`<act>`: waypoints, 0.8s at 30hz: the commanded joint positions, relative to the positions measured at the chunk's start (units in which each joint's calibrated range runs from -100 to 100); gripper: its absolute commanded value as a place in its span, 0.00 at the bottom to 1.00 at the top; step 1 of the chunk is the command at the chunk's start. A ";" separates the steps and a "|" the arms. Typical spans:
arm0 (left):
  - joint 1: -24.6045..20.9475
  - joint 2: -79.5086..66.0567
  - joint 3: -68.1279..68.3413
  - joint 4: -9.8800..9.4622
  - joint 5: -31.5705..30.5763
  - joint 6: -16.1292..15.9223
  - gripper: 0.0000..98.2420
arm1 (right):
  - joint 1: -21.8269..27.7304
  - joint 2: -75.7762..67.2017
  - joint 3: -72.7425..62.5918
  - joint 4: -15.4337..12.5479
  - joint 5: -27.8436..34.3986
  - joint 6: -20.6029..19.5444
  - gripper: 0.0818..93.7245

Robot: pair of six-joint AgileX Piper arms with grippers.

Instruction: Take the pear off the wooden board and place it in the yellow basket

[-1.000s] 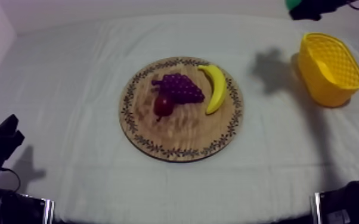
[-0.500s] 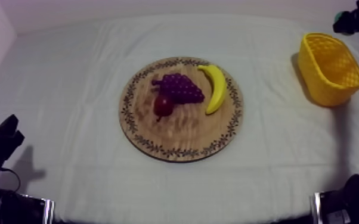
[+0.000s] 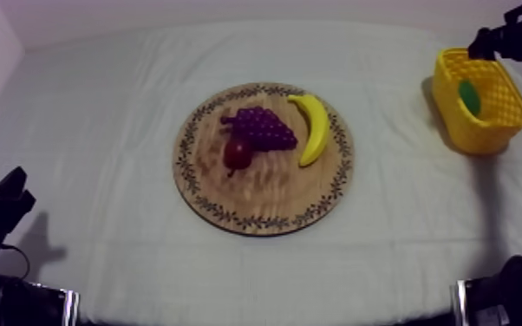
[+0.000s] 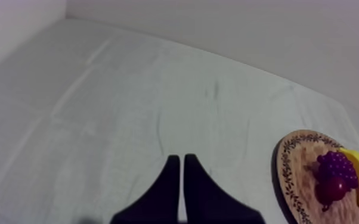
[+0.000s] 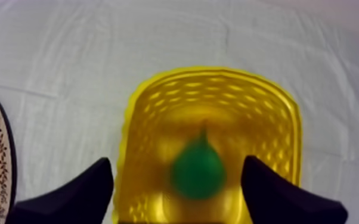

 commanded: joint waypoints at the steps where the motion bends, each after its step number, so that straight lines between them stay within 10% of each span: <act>1: 0.00 -0.02 -0.05 -0.01 0.01 0.01 0.00 | -0.01 -1.58 0.85 -0.46 0.05 0.32 0.69; 24: 0.00 -0.02 -0.05 -0.01 0.01 0.01 0.00 | -1.88 -49.97 32.29 -7.79 1.26 6.08 0.18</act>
